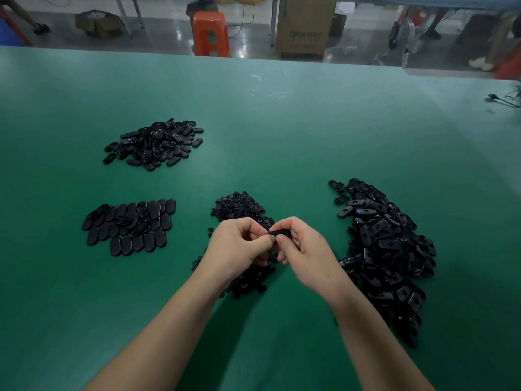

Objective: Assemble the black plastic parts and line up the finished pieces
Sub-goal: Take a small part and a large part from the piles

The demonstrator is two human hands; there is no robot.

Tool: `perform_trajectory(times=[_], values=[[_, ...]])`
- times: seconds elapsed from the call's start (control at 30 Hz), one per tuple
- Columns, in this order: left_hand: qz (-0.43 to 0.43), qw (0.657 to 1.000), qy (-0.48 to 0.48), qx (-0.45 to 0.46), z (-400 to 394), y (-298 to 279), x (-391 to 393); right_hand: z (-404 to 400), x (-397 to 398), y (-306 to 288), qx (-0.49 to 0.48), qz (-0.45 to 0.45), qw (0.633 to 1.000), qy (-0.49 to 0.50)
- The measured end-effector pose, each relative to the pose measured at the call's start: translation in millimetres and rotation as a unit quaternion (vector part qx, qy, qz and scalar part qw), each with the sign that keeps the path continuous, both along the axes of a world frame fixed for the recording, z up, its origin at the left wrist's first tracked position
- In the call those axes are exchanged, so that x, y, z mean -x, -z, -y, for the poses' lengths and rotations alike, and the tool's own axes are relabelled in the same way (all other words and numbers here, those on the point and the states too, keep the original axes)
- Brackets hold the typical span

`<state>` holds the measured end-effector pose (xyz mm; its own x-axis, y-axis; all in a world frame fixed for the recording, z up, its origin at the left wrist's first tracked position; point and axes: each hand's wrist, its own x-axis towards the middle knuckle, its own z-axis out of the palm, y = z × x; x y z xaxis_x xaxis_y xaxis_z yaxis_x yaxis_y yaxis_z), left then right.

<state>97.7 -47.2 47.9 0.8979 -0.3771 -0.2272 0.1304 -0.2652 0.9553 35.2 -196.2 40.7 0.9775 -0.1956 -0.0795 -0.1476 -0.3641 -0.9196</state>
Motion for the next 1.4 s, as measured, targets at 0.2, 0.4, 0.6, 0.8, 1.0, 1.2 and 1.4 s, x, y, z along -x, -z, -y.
perform_trajectory(times=[0.2, 0.4, 0.6, 0.8, 1.0, 1.2, 1.4], values=[[0.033, 0.998, 0.027, -0.055, -3, -4, -3, -6, 0, 2, -0.018, -0.011, 1.0, 0.014], [0.018, 0.997, 0.042, -0.06, -6, -7, -3, -10, 2, 4, -0.075, -0.025, 0.997, 0.011], [0.015, 0.996, 0.047, -0.074, -8, -9, -4, -13, 4, 4, -0.138, -0.017, 0.99, 0.009], [0.029, 0.994, 0.042, -0.093, -5, -6, -3, -10, 5, 5, -0.121, -0.026, 0.992, 0.009], [0.102, 0.986, 0.069, -0.11, -6, -7, -5, -10, 1, 7, -0.102, -0.007, 0.994, 0.046], [0.111, 0.988, 0.069, -0.079, -7, -6, -8, -8, 0, 6, -0.026, 0.006, 0.999, 0.018], [0.16, 0.975, 0.107, -0.113, -13, 0, -10, 0, 3, 3, 0.076, 0.007, 0.995, -0.067]])
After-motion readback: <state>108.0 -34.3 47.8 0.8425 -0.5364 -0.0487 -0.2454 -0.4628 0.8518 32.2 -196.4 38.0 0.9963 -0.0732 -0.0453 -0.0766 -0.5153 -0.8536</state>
